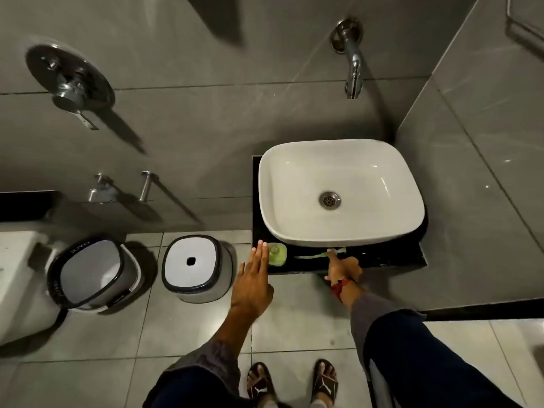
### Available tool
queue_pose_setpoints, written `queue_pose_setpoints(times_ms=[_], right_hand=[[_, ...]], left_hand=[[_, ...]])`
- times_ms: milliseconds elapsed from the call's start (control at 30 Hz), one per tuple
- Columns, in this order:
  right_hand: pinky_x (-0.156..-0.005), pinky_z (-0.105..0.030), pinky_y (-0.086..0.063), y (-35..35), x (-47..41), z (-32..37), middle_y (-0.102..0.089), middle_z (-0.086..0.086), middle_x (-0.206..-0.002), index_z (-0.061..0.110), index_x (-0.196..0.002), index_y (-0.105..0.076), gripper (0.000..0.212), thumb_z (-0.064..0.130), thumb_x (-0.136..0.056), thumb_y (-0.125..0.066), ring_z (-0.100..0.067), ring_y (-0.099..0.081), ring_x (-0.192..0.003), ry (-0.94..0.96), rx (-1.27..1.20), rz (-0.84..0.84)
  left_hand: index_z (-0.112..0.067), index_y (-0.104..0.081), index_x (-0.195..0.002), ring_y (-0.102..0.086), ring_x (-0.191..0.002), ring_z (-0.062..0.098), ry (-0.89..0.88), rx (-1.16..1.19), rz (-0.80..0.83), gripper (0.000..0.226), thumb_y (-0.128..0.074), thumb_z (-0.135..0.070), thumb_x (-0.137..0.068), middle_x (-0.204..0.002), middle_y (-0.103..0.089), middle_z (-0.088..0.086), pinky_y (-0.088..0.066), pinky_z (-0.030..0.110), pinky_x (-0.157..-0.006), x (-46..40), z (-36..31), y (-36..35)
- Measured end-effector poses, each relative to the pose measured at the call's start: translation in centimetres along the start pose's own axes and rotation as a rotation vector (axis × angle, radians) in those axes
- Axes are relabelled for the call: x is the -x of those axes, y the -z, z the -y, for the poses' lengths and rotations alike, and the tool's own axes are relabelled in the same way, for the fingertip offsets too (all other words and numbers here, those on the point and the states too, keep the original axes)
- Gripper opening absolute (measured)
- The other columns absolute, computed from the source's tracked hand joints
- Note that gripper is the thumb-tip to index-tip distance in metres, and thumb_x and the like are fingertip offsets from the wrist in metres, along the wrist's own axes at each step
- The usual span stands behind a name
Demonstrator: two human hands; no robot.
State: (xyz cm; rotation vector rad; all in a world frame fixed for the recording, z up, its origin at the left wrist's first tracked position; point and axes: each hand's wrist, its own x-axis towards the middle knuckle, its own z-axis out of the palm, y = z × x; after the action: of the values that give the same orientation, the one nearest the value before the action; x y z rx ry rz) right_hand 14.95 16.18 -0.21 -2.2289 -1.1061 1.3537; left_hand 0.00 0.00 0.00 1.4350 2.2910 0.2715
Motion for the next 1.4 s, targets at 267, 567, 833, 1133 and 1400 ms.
queue_pose_setpoints(times_ms=[267, 567, 833, 1133, 1400], right_hand=[[-0.065, -0.052, -0.064, -0.9, -2.2, 0.9, -0.070, -0.031, -0.111, -0.013, -0.106, -0.067, 0.041, 0.021, -0.086, -0.077, -0.046, -0.073, -0.081, -0.041, -0.138, -0.048], [-0.071, -0.046, -0.063, -0.6, 0.1, -2.7, -0.071, -0.032, -0.086, -0.006, -0.079, -0.067, 0.016, 0.007, -0.084, -0.074, -0.035, -0.068, -0.071, 0.008, -0.415, -0.032], [-0.071, -0.031, -0.064, -0.5, 7.3, -1.3, -0.078, -0.006, -0.086, 0.010, -0.099, -0.072, 0.020, 0.019, -0.083, -0.079, -0.019, -0.077, -0.077, 0.596, -0.369, 0.137], [-0.073, -0.014, -0.060, -2.3, 8.8, 3.9, -0.066, 0.005, -0.100, 0.013, -0.110, -0.068, 0.027, 0.013, -0.084, -0.076, 0.004, -0.066, -0.090, 1.064, -0.218, 0.117], [-0.082, -0.017, -0.057, -3.3, 7.8, 2.5, -0.066, 0.004, -0.106, 0.013, -0.114, -0.067, 0.025, 0.016, -0.090, -0.072, -0.013, -0.067, -0.097, 1.149, 0.027, 0.247]], left_hand=[[-0.016, 0.012, -0.160, 0.010, -0.157, 0.017, 0.002, -0.040, -0.081, 0.099, -0.054, -0.012, -0.087, -0.170, 0.014, 0.000, -0.006, 0.040, -0.129, -0.9, 0.3, -1.5], [-0.019, 0.011, -0.161, 0.007, -0.157, 0.016, -0.008, 0.052, -0.092, 0.103, -0.055, -0.003, -0.084, -0.171, 0.010, -0.003, -0.010, 0.040, -0.129, -0.7, 0.3, -1.3], [-0.016, 0.007, -0.161, 0.009, -0.157, 0.020, -0.018, 0.033, -0.125, 0.097, -0.050, 0.004, -0.085, -0.171, 0.009, 0.001, -0.006, 0.043, -0.129, -0.7, 0.6, -0.9], [-0.019, 0.012, -0.160, 0.012, -0.157, 0.022, -0.036, -0.035, -0.117, 0.091, -0.040, 0.006, -0.091, -0.171, 0.013, 0.001, -0.005, 0.047, -0.129, -0.8, 1.7, -0.9], [-0.019, 0.011, -0.161, 0.011, -0.157, 0.020, -0.013, 0.007, -0.099, 0.093, -0.045, 0.005, -0.090, -0.171, 0.012, -0.001, -0.003, 0.045, -0.128, -1.0, 1.4, -0.9]])
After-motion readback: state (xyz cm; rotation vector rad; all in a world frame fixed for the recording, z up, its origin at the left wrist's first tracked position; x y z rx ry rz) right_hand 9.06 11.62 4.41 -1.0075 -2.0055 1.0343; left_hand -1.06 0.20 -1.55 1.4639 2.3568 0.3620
